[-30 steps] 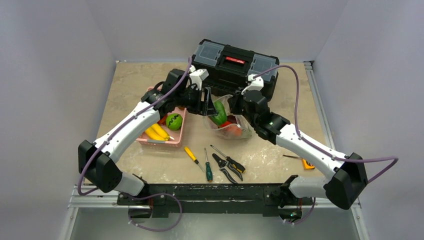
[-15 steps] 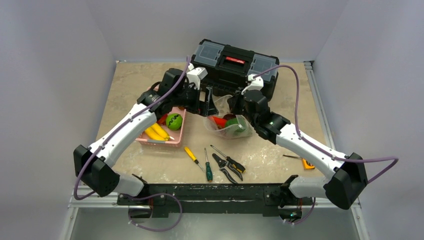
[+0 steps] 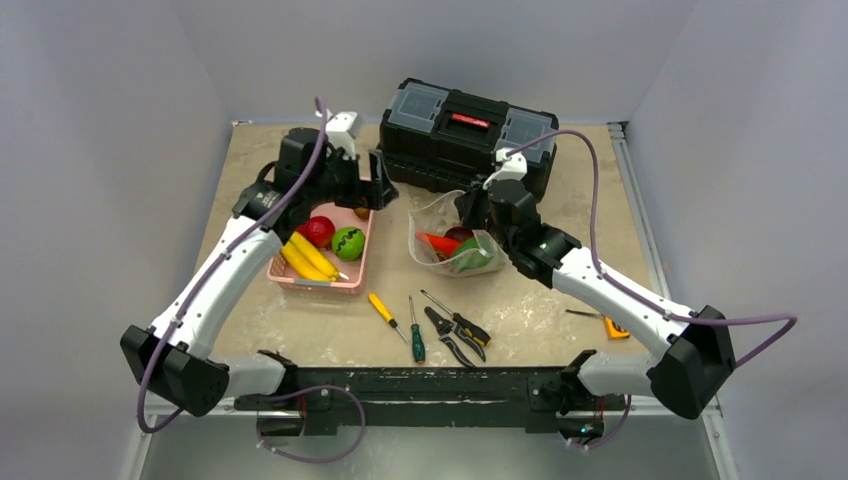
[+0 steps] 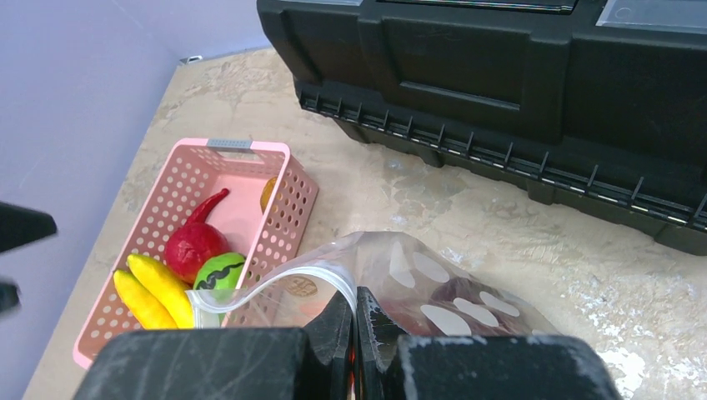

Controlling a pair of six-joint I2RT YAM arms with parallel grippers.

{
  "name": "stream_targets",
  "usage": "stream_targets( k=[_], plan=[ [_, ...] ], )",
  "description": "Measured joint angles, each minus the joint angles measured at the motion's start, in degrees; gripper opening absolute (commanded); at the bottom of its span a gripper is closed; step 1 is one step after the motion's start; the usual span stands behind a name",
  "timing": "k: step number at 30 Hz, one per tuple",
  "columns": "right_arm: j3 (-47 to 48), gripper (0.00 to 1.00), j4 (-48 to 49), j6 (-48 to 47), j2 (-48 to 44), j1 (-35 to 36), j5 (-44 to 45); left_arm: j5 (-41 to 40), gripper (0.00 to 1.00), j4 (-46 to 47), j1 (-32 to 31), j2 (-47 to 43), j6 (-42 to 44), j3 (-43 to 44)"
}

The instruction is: Place the food in the zip-top bag and seal the zipper

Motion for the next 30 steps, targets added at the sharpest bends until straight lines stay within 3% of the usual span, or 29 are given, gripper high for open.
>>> stream_targets(
  k=[7,14,19,26,30],
  plan=[
    [0.0,0.0,-0.15,0.0,0.0,0.0,-0.61,-5.01,0.9,0.28,11.02,2.14,-5.68,0.0],
    [0.0,0.0,-0.15,0.02,-0.02,0.0,-0.9,-5.66,0.91,1.53,14.97,10.75,-9.14,-1.51],
    [-0.02,0.0,-0.15,0.04,-0.17,0.0,-1.03,-0.72,0.91,6.27,18.18,16.5,-12.63,-4.42],
    [-0.44,0.0,-0.24,0.31,-1.29,0.0,-1.11,4.37,0.83,10.86,20.96,30.8,-15.56,-4.15],
    [-0.9,0.0,-0.26,0.39,-2.08,0.0,-1.07,4.42,0.77,9.6,20.94,34.47,-15.91,-2.49]
  ],
)
